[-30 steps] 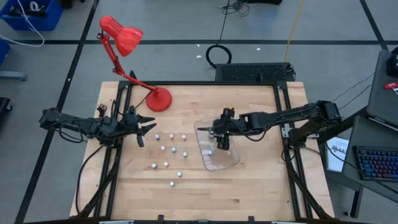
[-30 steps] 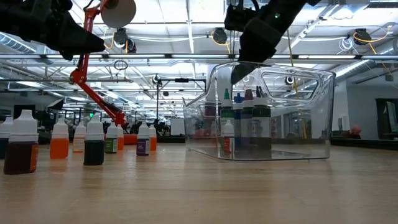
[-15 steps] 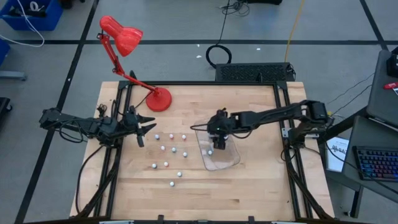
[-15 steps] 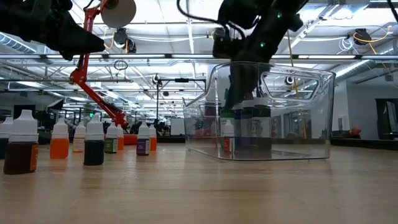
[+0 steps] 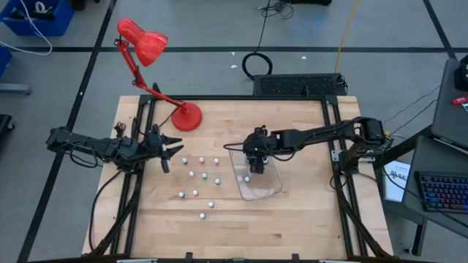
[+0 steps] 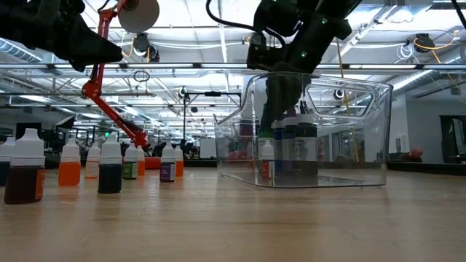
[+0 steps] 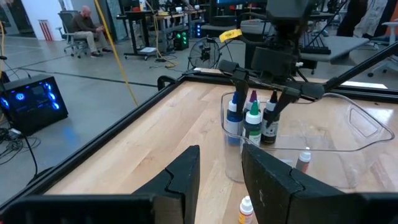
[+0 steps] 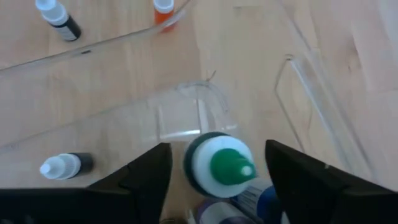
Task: Pick & Place food coloring
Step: Adjust the green food coloring bottle inside the container
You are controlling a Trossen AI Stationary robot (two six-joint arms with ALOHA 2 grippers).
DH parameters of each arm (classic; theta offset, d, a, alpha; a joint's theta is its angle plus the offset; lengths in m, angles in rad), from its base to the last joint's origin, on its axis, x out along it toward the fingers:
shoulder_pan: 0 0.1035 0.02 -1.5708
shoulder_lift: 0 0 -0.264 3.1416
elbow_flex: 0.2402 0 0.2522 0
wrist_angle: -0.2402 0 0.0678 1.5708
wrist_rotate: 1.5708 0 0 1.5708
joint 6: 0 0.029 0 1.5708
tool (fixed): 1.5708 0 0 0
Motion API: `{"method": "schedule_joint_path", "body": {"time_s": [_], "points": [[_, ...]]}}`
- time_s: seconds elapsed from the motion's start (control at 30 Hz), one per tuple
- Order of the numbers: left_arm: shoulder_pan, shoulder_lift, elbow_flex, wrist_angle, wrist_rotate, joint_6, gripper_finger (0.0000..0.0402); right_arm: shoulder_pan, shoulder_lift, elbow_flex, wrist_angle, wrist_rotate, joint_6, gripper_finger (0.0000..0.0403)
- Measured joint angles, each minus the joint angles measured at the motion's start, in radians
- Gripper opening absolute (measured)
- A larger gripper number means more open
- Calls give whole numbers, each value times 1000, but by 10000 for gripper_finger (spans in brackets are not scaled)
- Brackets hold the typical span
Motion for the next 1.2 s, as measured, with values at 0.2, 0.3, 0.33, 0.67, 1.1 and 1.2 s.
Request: {"method": "schedule_joint_path", "body": {"time_s": [0.2,0.3,0.33,0.67,1.1,1.2], "points": [[0,0,0,-4,0,-2,124,-8,0,0,6,-4,-6,126],[0,0,0,-9,0,-3,124,-5,-2,1,9,-3,-39,103],[0,0,0,-9,0,-3,124,1,-9,2,2,-3,-47,103],[0,0,0,-13,0,-2,124,131,-67,141,-173,79,-65,103],[0,0,0,-8,0,-4,124,23,-62,138,-199,128,-84,103],[0,0,0,-11,0,-5,124,0,-62,138,-184,76,-79,103]]}}
